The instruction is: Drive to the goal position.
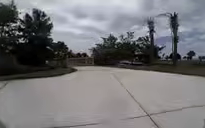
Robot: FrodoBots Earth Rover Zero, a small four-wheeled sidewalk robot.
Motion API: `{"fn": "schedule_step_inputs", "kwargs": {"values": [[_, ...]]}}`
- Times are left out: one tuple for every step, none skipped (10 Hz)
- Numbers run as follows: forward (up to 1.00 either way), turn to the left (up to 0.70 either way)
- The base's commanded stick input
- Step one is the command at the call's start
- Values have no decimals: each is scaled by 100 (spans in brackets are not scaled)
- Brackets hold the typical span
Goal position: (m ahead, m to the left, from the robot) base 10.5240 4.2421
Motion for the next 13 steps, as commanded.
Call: {"fn": "schedule_step_inputs", "kwargs": {"values": [[85, 0], [85, 0], [85, 0], [85, 0], [85, 0], [85, 0], [85, 0], [85, 0], [85, 0], [85, 0], [85, 0], [85, 0], [85, 0]]}}
